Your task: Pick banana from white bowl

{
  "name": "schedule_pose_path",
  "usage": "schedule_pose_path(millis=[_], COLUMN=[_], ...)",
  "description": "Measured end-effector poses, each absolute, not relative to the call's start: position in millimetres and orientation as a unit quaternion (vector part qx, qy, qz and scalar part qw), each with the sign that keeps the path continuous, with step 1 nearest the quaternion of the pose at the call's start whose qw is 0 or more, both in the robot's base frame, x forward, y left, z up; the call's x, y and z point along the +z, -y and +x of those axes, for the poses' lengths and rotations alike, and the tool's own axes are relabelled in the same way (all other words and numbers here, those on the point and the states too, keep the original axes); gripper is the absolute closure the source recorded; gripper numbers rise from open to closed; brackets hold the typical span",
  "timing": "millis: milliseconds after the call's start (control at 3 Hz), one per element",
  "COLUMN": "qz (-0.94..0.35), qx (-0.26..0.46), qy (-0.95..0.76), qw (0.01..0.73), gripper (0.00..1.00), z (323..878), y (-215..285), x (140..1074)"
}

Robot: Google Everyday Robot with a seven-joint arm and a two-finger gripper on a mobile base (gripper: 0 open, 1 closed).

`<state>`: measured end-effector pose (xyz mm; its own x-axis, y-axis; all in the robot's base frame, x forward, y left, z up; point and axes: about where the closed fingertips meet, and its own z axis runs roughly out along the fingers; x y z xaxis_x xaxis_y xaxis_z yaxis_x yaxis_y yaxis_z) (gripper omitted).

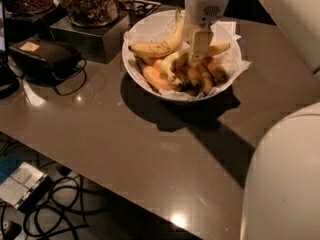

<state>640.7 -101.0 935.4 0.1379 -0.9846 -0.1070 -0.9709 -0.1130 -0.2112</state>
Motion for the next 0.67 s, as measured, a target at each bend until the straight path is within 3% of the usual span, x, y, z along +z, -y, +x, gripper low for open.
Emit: schedule_pose_path(millis=[667], qz=[-0.748], qx=[-0.022], qy=[-0.654], qw=[0.107], gripper=[0.46], z=[641.3], y=[101.7], x=[926.1])
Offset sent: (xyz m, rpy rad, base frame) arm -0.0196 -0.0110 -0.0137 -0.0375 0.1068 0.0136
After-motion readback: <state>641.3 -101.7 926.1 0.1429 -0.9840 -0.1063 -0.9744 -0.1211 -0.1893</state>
